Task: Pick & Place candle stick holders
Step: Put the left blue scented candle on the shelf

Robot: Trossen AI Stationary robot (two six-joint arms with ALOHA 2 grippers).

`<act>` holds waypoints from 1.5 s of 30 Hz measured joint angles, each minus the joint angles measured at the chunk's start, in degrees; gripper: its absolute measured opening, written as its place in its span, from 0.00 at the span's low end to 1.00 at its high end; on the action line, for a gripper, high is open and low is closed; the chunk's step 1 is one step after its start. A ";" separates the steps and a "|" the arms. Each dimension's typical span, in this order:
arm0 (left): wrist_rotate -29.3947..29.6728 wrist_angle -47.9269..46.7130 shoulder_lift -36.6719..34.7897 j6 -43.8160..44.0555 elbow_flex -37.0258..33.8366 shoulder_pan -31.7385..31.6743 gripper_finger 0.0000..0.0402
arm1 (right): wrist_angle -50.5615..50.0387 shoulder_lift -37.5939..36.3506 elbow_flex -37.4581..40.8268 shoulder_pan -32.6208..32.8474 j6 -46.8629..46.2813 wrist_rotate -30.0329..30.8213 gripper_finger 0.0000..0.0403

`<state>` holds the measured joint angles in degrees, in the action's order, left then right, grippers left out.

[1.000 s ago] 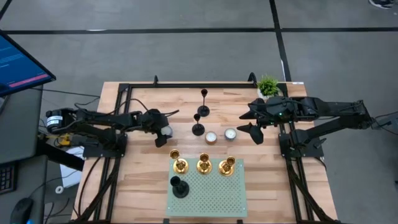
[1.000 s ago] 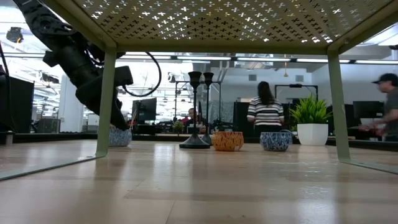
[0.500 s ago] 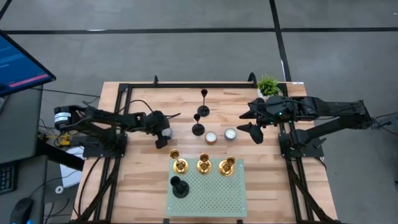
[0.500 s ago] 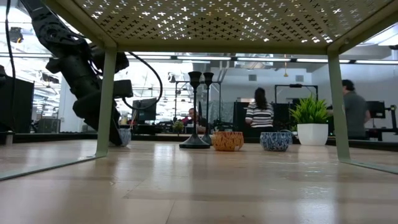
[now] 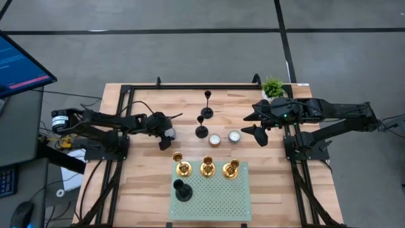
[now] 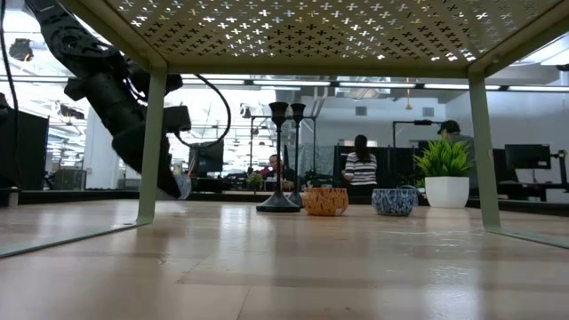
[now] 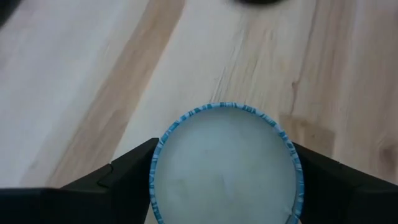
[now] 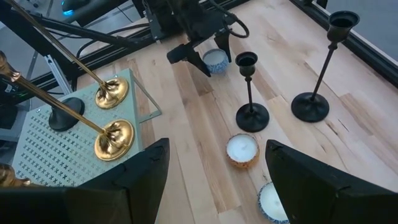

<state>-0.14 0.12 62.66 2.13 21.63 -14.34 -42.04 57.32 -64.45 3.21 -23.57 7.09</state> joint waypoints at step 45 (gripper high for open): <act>-1.18 -29.66 -11.29 61.35 34.70 59.46 0.75 | 0.91 0.06 0.00 -0.01 -1.56 0.22 0.63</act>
<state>-1.32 -29.55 51.37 63.48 56.32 45.12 -41.13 57.38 -64.45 3.20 -25.13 7.31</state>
